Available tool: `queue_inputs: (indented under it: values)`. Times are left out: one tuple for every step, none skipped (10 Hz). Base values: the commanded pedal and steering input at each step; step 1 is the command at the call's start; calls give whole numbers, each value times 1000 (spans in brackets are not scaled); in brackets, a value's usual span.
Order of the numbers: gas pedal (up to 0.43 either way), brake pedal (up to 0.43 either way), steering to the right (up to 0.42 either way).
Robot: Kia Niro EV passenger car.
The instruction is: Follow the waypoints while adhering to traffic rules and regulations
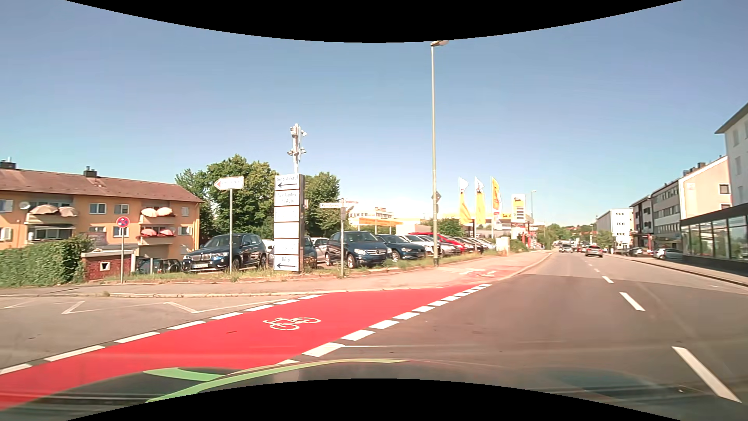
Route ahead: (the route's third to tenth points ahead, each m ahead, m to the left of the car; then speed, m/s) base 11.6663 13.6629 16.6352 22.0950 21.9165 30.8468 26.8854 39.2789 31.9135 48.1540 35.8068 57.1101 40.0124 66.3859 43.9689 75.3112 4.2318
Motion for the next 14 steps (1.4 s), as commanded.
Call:
queue_inputs:
  values:
    - [0,0,-434]
    - [0,0,-440]
    - [0,0,-442]
    - [0,0,-441]
    - [20,0,-441]
    - [28,0,-442]
    - [28,0,-444]
    - [39,0,-446]
    - [39,0,-449]
    - [39,0,-453]
    - [39,0,-457]
    - [47,0,-461]
    - [47,0,-461]
    - [47,0,-460]
